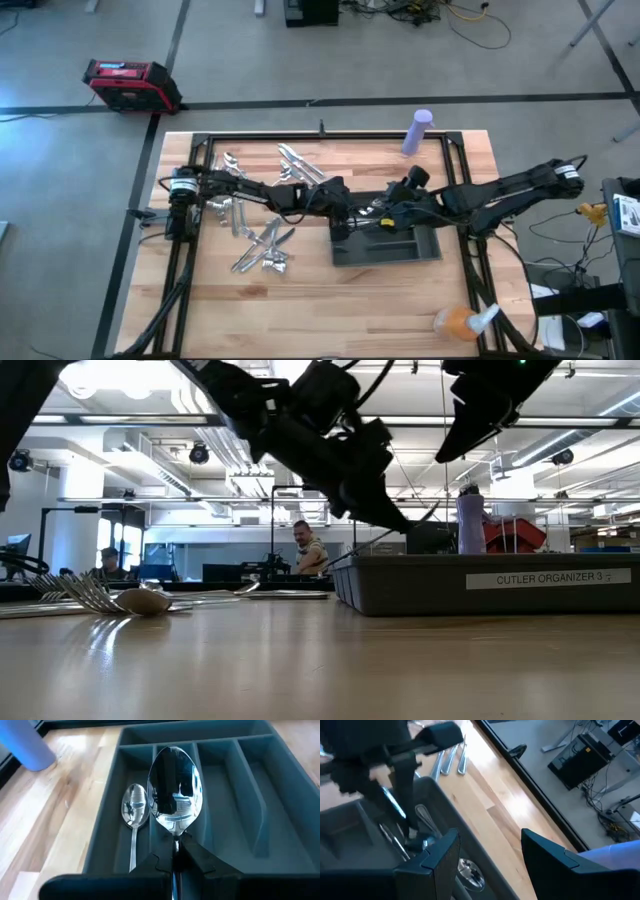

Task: Sort silverware
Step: Put the spoon into the gray silverware tray

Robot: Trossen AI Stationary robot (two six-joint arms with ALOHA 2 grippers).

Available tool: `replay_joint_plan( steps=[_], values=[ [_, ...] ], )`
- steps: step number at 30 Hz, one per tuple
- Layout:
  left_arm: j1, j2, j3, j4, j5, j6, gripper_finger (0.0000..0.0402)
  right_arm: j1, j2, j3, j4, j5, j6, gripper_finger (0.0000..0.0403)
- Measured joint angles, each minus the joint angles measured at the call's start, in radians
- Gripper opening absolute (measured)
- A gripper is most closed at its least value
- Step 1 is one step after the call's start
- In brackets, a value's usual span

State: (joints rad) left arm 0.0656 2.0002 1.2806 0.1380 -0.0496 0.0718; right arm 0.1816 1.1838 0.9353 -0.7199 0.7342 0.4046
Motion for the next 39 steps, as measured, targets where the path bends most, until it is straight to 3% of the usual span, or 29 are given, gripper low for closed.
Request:
replay_joint_plan(
  steps=[11, 21, 39],
  values=[
    [0.033, 0.158, 0.234, -0.068, 0.017, 0.008, 0.0, -0.066, -0.047, -0.004, -0.061, -0.001, 0.019, 0.019],
    [0.035, 0.303, 0.396, -0.187, 0.017, -0.121, 0.0, -0.101, -0.051, -0.008, -0.115, -0.061, 0.016, 0.019],
    [-0.023, 0.333, 0.439, -0.203, 0.059, -0.149, 0.0003, -0.102, -0.003, -0.009, -0.102, -0.088, -0.015, 0.019]
  ],
)
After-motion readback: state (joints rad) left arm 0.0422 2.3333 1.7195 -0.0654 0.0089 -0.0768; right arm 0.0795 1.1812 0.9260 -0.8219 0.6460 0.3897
